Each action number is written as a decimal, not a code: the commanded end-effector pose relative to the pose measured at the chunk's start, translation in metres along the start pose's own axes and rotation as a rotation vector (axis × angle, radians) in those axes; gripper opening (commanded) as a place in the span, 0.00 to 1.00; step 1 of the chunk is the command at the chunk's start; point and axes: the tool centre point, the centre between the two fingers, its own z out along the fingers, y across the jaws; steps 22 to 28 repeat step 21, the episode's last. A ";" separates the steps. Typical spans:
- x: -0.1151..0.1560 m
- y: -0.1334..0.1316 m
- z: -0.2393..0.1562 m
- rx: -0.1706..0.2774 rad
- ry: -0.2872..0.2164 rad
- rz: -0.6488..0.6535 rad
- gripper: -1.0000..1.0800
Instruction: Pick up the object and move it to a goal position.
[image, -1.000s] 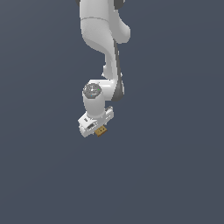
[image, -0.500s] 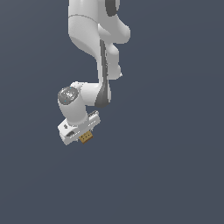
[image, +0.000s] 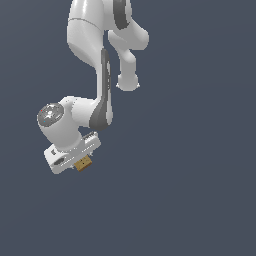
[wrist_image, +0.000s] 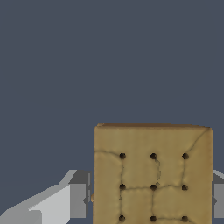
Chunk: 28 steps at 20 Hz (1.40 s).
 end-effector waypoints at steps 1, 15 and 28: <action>-0.001 0.015 -0.005 0.000 0.000 -0.001 0.00; -0.002 0.058 -0.016 -0.001 0.000 -0.001 0.00; -0.002 0.061 -0.017 -0.001 0.000 -0.001 0.00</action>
